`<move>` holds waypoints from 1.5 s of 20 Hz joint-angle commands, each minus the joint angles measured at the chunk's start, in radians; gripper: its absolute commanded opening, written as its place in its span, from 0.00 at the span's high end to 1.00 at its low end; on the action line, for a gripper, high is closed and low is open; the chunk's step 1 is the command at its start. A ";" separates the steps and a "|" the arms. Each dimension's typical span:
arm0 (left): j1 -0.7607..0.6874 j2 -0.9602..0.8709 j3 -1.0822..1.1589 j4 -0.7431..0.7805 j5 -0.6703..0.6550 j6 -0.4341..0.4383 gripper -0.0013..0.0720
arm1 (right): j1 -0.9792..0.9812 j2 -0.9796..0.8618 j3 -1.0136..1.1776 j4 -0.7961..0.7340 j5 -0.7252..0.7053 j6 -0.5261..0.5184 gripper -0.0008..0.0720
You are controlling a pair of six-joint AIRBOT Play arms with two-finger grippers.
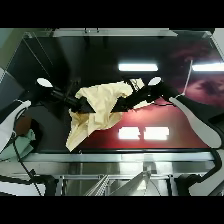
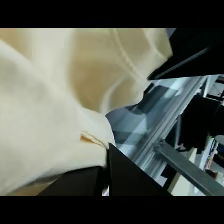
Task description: Fold the shirts.
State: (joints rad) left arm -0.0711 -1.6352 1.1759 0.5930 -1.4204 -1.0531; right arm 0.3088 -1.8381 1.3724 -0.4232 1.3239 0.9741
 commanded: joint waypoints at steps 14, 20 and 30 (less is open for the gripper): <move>0.323 0.718 0.909 -0.399 0.154 -0.191 0.96 | -0.176 0.838 0.656 -0.456 -0.180 0.126 0.96; 0.496 0.704 0.600 -0.383 0.089 -0.172 0.95 | -0.168 0.595 0.652 -0.448 -0.169 0.155 0.96; 0.204 -0.132 0.510 -0.387 0.217 0.174 0.01 | -0.195 -0.075 0.652 -0.508 -0.243 0.300 0.43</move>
State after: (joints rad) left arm 0.1738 -1.5112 1.5936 0.2207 -1.2217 -0.9257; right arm 0.1310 -1.7500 2.0224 -0.9009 1.1168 1.1820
